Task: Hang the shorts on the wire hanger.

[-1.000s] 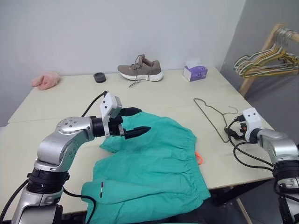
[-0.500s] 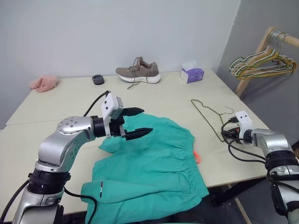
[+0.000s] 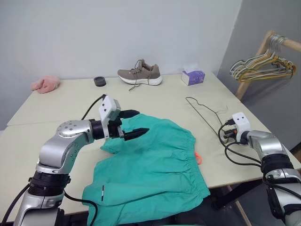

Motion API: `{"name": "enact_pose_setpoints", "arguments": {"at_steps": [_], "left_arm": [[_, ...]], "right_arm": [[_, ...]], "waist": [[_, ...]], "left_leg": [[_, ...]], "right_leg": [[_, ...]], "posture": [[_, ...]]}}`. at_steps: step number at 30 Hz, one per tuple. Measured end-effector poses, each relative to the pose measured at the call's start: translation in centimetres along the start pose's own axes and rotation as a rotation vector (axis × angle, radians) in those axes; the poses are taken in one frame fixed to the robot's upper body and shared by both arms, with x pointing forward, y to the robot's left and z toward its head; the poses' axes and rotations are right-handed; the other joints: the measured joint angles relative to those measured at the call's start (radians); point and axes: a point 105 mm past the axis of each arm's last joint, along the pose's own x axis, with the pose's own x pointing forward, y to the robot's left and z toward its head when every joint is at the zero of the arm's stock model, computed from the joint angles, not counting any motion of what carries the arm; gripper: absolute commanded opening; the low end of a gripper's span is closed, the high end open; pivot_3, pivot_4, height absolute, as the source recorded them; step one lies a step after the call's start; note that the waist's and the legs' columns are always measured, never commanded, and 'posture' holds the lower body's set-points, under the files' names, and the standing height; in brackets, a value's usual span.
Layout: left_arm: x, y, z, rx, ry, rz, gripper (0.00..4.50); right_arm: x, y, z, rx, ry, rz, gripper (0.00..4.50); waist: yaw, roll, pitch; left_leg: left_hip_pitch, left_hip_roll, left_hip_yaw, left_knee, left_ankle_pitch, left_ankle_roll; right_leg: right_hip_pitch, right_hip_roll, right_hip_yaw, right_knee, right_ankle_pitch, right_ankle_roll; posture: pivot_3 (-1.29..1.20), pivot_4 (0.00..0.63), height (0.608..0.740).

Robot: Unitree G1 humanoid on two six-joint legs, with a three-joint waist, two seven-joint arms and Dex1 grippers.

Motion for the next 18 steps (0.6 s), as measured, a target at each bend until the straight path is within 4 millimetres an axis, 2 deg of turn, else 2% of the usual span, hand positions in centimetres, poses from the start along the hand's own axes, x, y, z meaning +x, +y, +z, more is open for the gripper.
{"name": "enact_pose_setpoints", "arguments": {"at_steps": [4,6,8,13,18], "left_arm": [[-1.2,3.8,1.6,-0.041,-0.061,0.148,4.50],[-1.8,4.9,1.9,-0.085,-0.075,0.182,4.50],[-2.5,5.4,1.3,-0.162,-0.048,0.176,4.50],[-3.2,5.0,0.3,-0.239,0.012,0.109,4.50],[-3.2,3.2,-1.8,-0.234,0.127,0.010,4.50]], "right_arm": [[-1.9,0.8,5.6,-0.295,-0.186,0.023,0.07],[-2.7,2.0,7.6,-0.433,-0.252,0.049,0.07],[-3.5,3.9,9.2,-0.593,-0.311,0.100,0.07],[-5.1,8.5,11.3,-0.872,-0.436,0.226,0.07],[-6.3,11.2,12.2,-1.019,-0.515,0.288,0.07]], "waist": [[-0.002,0.005,0.002],[-0.003,0.005,0.002],[-0.005,0.005,0.002],[-0.004,0.005,0.002],[0.000,0.005,0.002]], "left_leg": [[-0.012,0.002,-0.001,-0.001,0.000,-0.001],[-0.014,0.002,-0.001,0.000,0.001,-0.002],[-0.015,0.002,0.000,-0.001,0.001,-0.004],[-0.017,0.001,0.001,0.000,0.000,-0.006],[-0.016,0.001,0.001,0.000,-0.001,-0.003]], "right_leg": [[-0.012,0.003,-0.001,0.000,0.000,-0.001],[-0.013,0.003,0.000,0.000,0.000,-0.002],[-0.014,0.003,0.000,0.000,0.001,-0.003],[-0.015,0.000,-0.001,-0.002,0.000,-0.003],[-0.014,-0.001,-0.002,-0.001,0.000,-0.002]], "posture": [[-0.14,0.000,0.740],[-0.15,0.000,0.740],[-0.15,0.000,0.740],[-0.15,0.000,0.740],[-0.15,0.000,0.740]]}}
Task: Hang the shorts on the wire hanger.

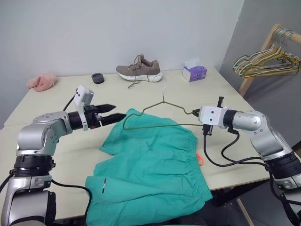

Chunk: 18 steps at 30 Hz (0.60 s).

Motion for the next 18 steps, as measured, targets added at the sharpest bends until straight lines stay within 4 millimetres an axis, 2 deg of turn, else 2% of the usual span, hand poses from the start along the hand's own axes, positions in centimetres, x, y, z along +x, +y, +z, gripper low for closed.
{"name": "enact_pose_setpoints", "arguments": {"at_steps": [4,6,7,9,12,18], "left_arm": [[0.2,-1.9,-2.5,0.001,0.110,-0.104,4.50],[0.2,-2.5,-3.1,0.001,0.135,-0.139,4.50],[0.3,-2.8,-3.2,0.003,0.142,-0.157,4.31],[0.3,-3.2,-3.3,0.013,0.153,-0.183,3.89],[0.1,-3.6,-3.4,0.015,0.163,-0.210,2.91],[0.1,-4.2,-4.0,0.009,0.178,-0.229,1.03]], "right_arm": [[0.2,-0.2,1.8,-0.079,-0.056,0.004,0.07],[0.2,-0.4,2.5,-0.104,-0.080,0.001,0.07],[0.2,-0.5,2.9,-0.114,-0.092,0.001,0.03],[0.2,-0.5,3.6,-0.131,-0.116,0.000,0.00],[0.3,-0.6,4.2,-0.148,-0.139,-0.001,0.00],[0.3,-0.4,4.4,-0.149,-0.144,0.010,0.00]], "waist": [[0.001,0.000,0.000],[0.001,0.000,0.000],[0.001,0.000,0.000],[0.001,0.000,0.000],[0.001,0.000,0.000],[0.001,0.000,0.000]], "left_leg": [[0.001,0.000,0.000,0.000,0.000,0.000],[0.001,0.001,-0.001,0.000,0.000,0.000],[0.001,0.001,-0.001,0.000,0.000,0.000],[0.001,0.000,-0.001,0.000,0.000,0.000],[0.001,0.000,0.000,0.000,0.000,0.000],[0.001,0.000,0.000,0.000,0.000,0.000]], "right_leg": [[0.000,0.001,0.000,0.001,0.000,-0.001],[0.000,0.001,-0.001,0.002,-0.001,-0.001],[0.000,0.001,-0.001,0.002,-0.001,-0.001],[0.000,0.001,-0.001,0.002,-0.001,-0.001],[0.000,0.001,0.000,0.002,0.000,-0.002],[0.000,0.001,0.000,0.002,0.000,-0.002]], "posture": [[-0.15,0.000,0.740],[-0.15,0.000,0.740],[-0.15,0.000,0.740],[-0.15,0.000,0.740],[-0.15,0.000,0.740],[-0.16,0.000,0.740]]}}
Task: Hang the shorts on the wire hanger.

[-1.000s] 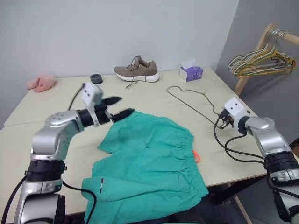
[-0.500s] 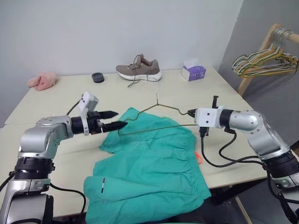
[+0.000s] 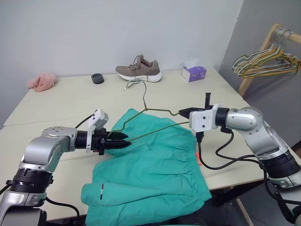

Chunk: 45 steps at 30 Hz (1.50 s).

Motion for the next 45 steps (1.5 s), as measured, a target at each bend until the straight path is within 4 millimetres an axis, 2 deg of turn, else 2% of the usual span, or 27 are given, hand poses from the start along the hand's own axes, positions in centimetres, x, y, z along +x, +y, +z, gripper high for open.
{"name": "enact_pose_setpoints", "arguments": {"at_steps": [3,6,9,12,14,20,24,29,36,39,45], "left_arm": [[0.2,-0.5,-0.2,-0.001,0.006,-0.020,0.11],[0.4,-1.2,0.0,0.012,0.004,-0.054,0.02],[0.6,-1.3,-0.2,0.006,0.011,-0.059,0.00],[0.6,-0.7,-0.3,0.005,0.013,-0.013,0.00],[0.6,-0.6,-0.3,0.011,0.016,-0.002,0.00],[0.5,-0.4,-0.4,0.108,0.067,0.023,0.00],[1.3,-1.5,-0.1,0.210,0.100,-0.031,0.00],[1.8,-2.6,0.6,0.302,0.113,-0.079,0.00],[2.0,-2.8,1.1,0.382,0.124,-0.095,0.00],[2.0,-2.8,1.1,0.409,0.132,-0.101,0.00],[1.9,-2.8,0.6,0.447,0.148,-0.099,0.00]], "right_arm": [[0.0,0.4,-0.1,0.013,0.003,0.012,0.00],[-0.1,0.9,-0.5,0.039,0.019,0.035,0.00],[-0.4,1.6,-0.4,0.077,0.006,0.073,0.76],[-0.5,2.4,1.7,0.108,-0.081,0.136,1.77],[-0.9,2.5,2.0,0.149,-0.086,0.172,2.48],[-3.5,1.2,1.7,0.352,-0.034,0.210,4.46],[-3.3,1.0,1.8,0.426,-0.015,0.222,4.46],[-1.3,1.8,1.6,0.473,0.005,0.268,4.46],[0.2,4.7,0.4,0.566,0.051,0.421,4.46],[0.6,5.4,0.1,0.606,0.060,0.450,3.90],[1.0,5.8,0.0,0.688,0.082,0.459,1.73]], "waist": [[0.000,0.000,0.000],[0.000,0.000,0.000],[0.000,0.000,0.000],[-0.001,0.000,0.000],[0.000,0.000,0.000],[0.004,0.000,0.000],[0.000,0.000,0.000],[-0.012,0.000,0.000],[-0.019,0.000,0.000],[-0.020,0.000,0.000],[-0.019,0.000,0.000]], "left_leg": [[0.000,0.000,0.000,0.000,0.000,0.000],[0.000,0.000,0.000,0.000,0.000,0.000],[0.000,0.000,-0.001,0.000,0.000,0.000],[0.000,0.000,-0.001,0.000,0.000,0.000],[0.000,0.000,-0.001,0.000,0.000,0.000],[0.000,0.000,-0.001,0.000,0.000,0.000],[0.000,0.000,-0.001,0.000,0.000,0.000],[0.000,0.000,-0.001,0.000,0.000,0.000],[0.000,0.000,-0.001,0.000,0.000,0.001],[0.000,0.000,-0.001,0.000,0.000,0.001],[0.000,0.000,-0.001,0.000,0.000,0.001]], "right_leg": [[0.000,0.000,0.000,0.000,0.000,0.000],[0.000,0.000,0.000,0.000,0.000,0.000],[0.000,0.000,0.000,0.000,0.000,0.000],[0.000,0.001,0.000,0.000,0.000,0.000],[0.000,0.001,0.000,0.000,0.000,0.000],[0.000,0.000,-0.001,0.000,0.000,0.000],[0.000,0.000,0.000,0.000,0.000,0.000],[0.000,0.001,-0.001,0.000,0.000,0.000],[0.000,0.001,0.000,-0.001,0.000,-0.001],[0.000,0.001,0.000,0.000,0.000,-0.001],[0.000,0.001,0.000,0.000,0.000,0.000]], "posture": [[-0.16,0.000,0.740],[-0.15,0.000,0.740],[-0.15,0.000,0.740],[-0.15,0.000,0.740],[-0.16,0.000,0.740],[-0.17,0.000,0.740],[-0.18,0.000,0.740],[-0.18,0.000,0.740],[-0.17,0.000,0.740],[-0.17,0.000,0.740],[-0.16,0.000,0.740]]}}
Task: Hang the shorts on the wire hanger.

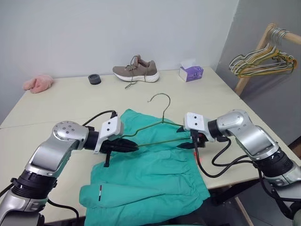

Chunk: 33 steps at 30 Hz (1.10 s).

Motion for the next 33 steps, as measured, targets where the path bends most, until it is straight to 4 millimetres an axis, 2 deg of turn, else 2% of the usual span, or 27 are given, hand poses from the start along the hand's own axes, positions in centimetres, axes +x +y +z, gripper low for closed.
{"name": "enact_pose_setpoints", "arguments": {"at_steps": [5,12,17,20,24,27,30,33], "left_arm": [[-0.1,0.1,0.0,0.020,0.004,0.013,0.00],[0.0,0.0,-0.2,0.014,0.002,0.008,0.00],[0.2,0.6,-0.3,-0.043,-0.049,0.038,1.61],[0.1,1.8,0.5,-0.097,-0.142,0.105,2.48],[-1.9,4.7,1.4,-0.220,-0.279,0.281,2.48],[-3.2,5.9,1.5,-0.283,-0.330,0.367,2.48],[-3.7,6.3,0.6,-0.311,-0.319,0.408,2.48],[-3.8,5.9,-0.7,-0.309,-0.280,0.416,2.48]], "right_arm": [[0.1,0.3,-0.2,0.029,0.017,0.017,0.07],[0.3,1.0,-0.4,0.032,0.029,0.043,0.02],[0.3,1.3,-0.7,0.041,0.033,0.038,0.00],[-0.4,1.3,-1.9,0.087,0.056,0.008,0.00],[-2.0,1.1,-3.4,0.167,0.072,-0.050,0.00],[-3.3,1.6,-5.0,0.242,0.093,-0.093,0.00],[-4.6,2.7,-6.9,0.346,0.114,-0.119,0.00],[-6.0,4.0,-9.1,0.475,0.137,-0.158,0.00]], "waist": [[0.000,0.000,0.000],[0.000,0.000,0.000],[0.000,0.000,0.000],[0.004,-0.001,0.000],[0.005,-0.001,0.000],[0.001,-0.001,-0.001],[0.001,-0.001,-0.001],[0.001,-0.001,-0.001]], "left_leg": [[0.000,0.000,0.000,0.000,0.000,0.000],[0.000,0.000,0.000,0.000,0.000,0.000],[0.000,0.000,-0.001,0.000,0.000,0.000],[-0.001,0.000,0.000,0.000,0.000,0.000],[0.000,0.000,-0.001,0.000,0.000,0.000],[0.000,0.000,-0.001,0.000,0.000,0.000],[0.000,0.000,-0.001,0.000,0.000,0.000],[0.000,0.000,0.000,0.000,0.000,0.000]], "right_leg": [[0.000,0.000,0.000,0.000,0.000,0.000],[0.000,0.000,0.000,0.000,0.000,0.001],[0.000,0.000,0.000,0.000,0.000,0.001],[0.000,-0.001,-0.001,0.000,0.000,0.001],[0.000,-0.001,-0.001,0.000,0.000,0.001],[0.000,-0.001,-0.001,0.000,0.000,0.001],[0.000,-0.001,-0.001,-0.001,0.000,0.000],[0.000,-0.001,0.000,-0.001,0.000,0.001]], "posture": [[-0.16,0.000,0.740],[-0.16,0.000,0.740],[-0.17,0.000,0.740],[-0.17,0.000,0.740],[-0.18,0.000,0.740],[-0.18,0.000,0.740],[-0.19,0.000,0.740],[-0.20,0.000,0.740]]}}
